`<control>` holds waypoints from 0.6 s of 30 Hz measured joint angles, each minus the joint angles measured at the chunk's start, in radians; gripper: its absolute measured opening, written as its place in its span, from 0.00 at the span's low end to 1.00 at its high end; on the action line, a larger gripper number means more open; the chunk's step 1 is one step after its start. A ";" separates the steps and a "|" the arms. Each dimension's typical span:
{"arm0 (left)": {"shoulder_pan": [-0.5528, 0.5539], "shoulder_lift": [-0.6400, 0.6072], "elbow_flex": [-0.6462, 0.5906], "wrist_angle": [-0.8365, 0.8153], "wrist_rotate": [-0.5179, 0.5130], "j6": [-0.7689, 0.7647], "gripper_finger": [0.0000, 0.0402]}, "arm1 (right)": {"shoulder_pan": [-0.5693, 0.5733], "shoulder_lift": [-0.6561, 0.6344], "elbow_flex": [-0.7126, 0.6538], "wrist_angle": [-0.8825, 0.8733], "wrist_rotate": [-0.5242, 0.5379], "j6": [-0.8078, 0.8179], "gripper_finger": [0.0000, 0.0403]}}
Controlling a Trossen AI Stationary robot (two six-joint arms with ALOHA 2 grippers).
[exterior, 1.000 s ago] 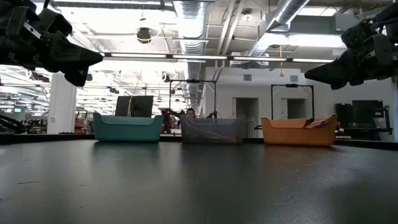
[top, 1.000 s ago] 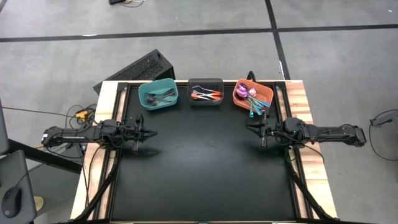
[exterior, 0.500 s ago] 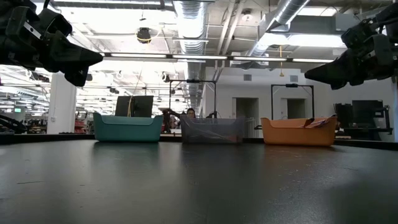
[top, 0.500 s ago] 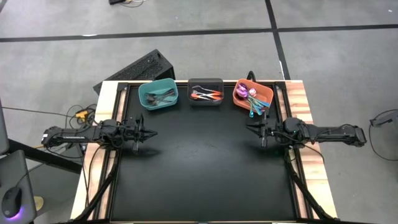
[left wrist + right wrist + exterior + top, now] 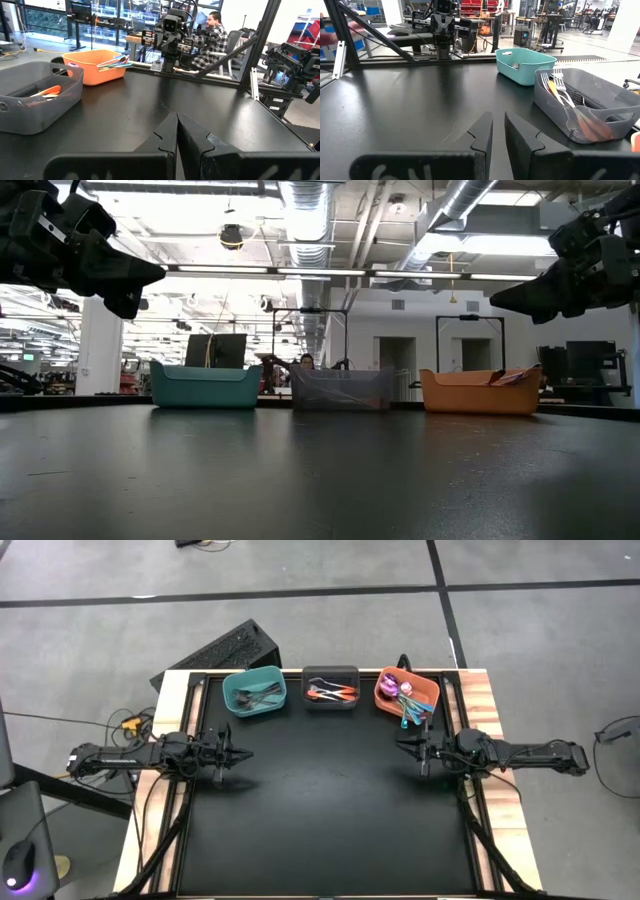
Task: Sort silverware by color (type)
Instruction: Return to Home Position
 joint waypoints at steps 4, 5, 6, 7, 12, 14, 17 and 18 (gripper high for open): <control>0.000 0.000 0.000 0.000 0.000 0.000 0.00 | 0.000 0.000 0.000 0.000 0.000 0.000 0.17; 0.000 0.000 0.000 0.000 0.000 0.000 0.00 | 0.000 0.000 0.000 0.000 0.000 0.000 0.17; 0.000 0.000 0.000 0.000 0.000 0.000 0.00 | 0.000 0.000 0.000 0.000 0.000 0.000 0.17; 0.000 0.000 0.000 0.000 0.000 0.000 0.00 | 0.000 0.000 0.000 0.000 0.000 0.000 0.17; -0.016 0.001 0.000 0.000 -0.001 0.000 0.00 | 0.000 0.000 0.000 0.000 0.000 0.000 0.17; -0.018 0.001 0.000 0.000 0.000 0.000 0.00 | 0.000 0.000 0.000 0.000 0.000 0.000 0.17; -0.018 0.007 0.000 0.001 -0.001 0.000 0.00 | 0.000 0.000 0.000 0.000 0.000 0.000 0.17; -0.018 0.009 0.000 0.000 -0.001 0.000 0.00 | 0.000 0.000 0.000 0.000 0.000 0.000 0.17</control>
